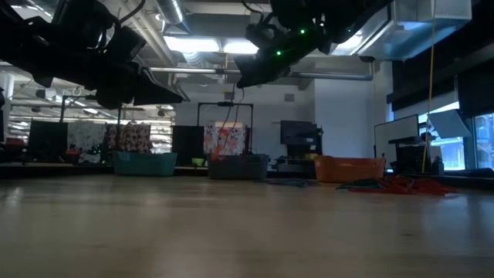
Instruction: Sort rubber bands into baskets
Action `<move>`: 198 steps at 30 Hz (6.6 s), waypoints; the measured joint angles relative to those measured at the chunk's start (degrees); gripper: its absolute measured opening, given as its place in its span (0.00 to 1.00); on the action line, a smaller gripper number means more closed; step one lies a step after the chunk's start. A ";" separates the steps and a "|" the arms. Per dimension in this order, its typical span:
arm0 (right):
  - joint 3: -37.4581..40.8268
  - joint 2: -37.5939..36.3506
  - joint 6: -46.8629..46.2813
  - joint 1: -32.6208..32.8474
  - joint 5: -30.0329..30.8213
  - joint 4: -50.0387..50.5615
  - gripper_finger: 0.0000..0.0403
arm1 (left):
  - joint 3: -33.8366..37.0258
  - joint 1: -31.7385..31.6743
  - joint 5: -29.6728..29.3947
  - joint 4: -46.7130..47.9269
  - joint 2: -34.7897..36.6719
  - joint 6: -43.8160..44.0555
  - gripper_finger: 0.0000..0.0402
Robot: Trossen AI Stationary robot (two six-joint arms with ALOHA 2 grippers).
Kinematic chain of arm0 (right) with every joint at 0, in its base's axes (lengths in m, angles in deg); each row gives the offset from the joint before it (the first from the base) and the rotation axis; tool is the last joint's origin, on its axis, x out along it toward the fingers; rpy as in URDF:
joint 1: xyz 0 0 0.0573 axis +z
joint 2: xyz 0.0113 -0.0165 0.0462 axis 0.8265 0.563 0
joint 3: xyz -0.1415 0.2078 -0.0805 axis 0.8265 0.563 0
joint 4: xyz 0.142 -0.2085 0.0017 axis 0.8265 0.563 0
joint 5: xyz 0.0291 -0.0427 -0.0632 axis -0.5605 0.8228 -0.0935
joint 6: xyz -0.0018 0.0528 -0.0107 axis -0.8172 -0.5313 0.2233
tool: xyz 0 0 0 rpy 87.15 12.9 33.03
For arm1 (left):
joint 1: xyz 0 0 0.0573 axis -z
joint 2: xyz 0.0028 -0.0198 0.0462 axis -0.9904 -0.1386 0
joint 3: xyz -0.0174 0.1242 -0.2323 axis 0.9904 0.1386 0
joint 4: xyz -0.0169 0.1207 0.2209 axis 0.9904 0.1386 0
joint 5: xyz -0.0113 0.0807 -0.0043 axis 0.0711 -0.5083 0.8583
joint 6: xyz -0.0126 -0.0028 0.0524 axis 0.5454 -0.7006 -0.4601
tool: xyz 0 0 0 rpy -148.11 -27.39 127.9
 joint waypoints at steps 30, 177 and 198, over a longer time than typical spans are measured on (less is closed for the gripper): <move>-0.08 -0.48 8.87 4.36 11.12 5.22 0.03 | 0.00 0.00 0.00 0.04 0.00 1.77 0.01; -20.15 12.11 -0.68 -7.17 -12.54 40.35 0.43 | 0.00 0.11 4.33 0.48 0.00 5.05 0.28; -9.09 12.11 -6.44 2.74 -23.55 34.60 0.45 | 0.00 0.11 4.33 0.50 0.00 5.76 0.28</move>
